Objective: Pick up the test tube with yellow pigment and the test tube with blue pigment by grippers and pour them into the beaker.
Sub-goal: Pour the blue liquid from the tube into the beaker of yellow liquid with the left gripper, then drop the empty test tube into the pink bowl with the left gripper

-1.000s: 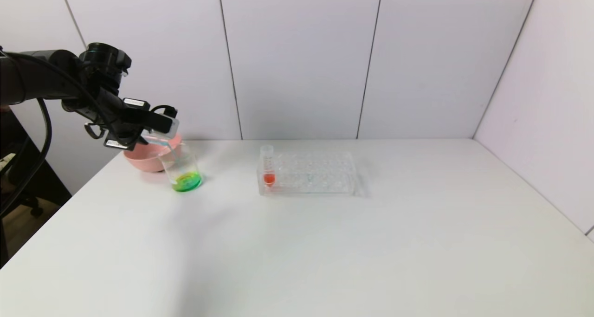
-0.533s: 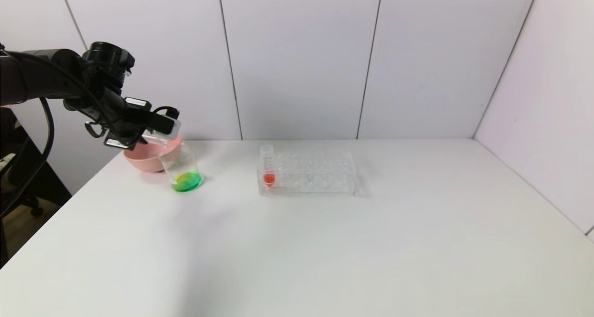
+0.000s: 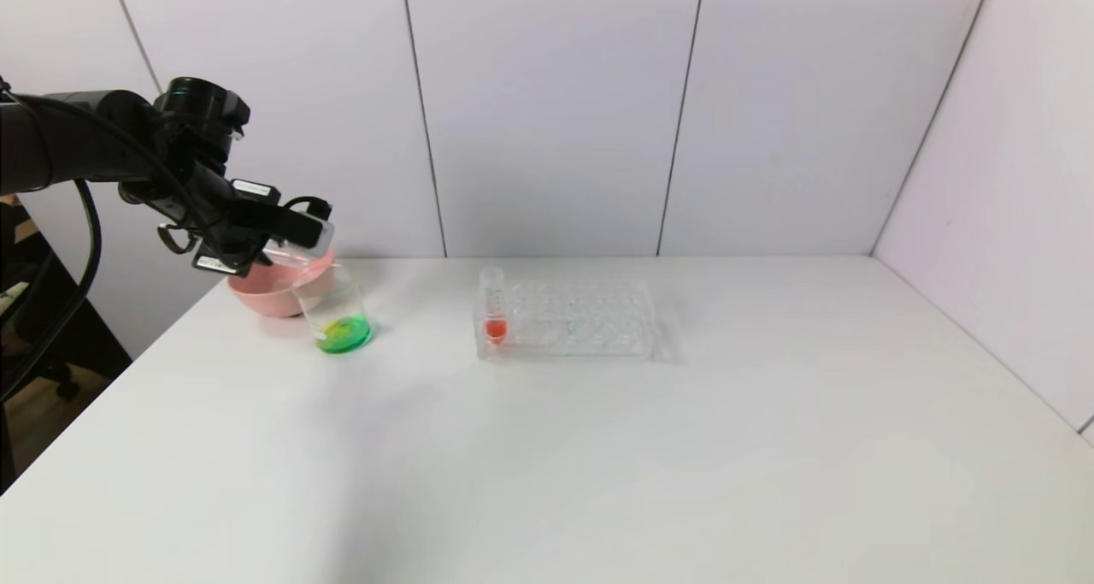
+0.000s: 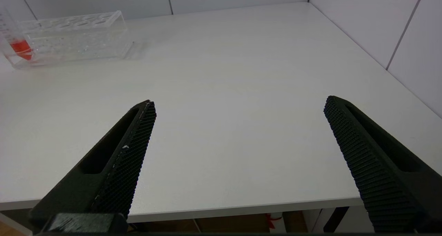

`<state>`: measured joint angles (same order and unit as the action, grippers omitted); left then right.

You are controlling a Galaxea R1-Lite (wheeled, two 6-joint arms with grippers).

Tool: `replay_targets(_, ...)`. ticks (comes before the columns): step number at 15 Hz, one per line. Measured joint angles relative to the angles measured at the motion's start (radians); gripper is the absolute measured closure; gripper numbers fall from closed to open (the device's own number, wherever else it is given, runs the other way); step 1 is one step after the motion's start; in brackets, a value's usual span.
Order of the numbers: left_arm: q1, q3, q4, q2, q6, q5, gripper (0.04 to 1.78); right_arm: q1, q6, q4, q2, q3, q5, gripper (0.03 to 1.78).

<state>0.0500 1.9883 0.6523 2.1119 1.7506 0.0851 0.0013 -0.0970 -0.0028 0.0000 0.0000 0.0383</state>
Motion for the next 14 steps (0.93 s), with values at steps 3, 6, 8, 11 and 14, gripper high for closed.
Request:
replay_targets(3,0.001,0.0,-0.005,-0.008,-0.06,-0.011,1.4,0.0,0.0,0.0,0.0,0.0,0.0,0.04)
replay_targets(6,0.003,0.0,-0.017,-0.018,-0.276,-0.075,1.4,0.0,0.0,0.0,0.0,0.0,0.0,0.04)
replay_targets(8,0.012,0.0,-0.041,-0.024,-0.473,-0.167,1.4,0.0,0.0,0.0,0.0,0.0,0.0,0.04)
replay_targets(11,0.032,0.0,-0.092,-0.027,-0.796,-0.31,1.4,0.0,0.0,0.0,0.0,0.0,0.0,0.04)
replay_targets(14,0.058,0.0,-0.168,-0.027,-1.147,-0.447,1.4,0.0,0.0,0.0,0.0,0.0,0.0,0.04)
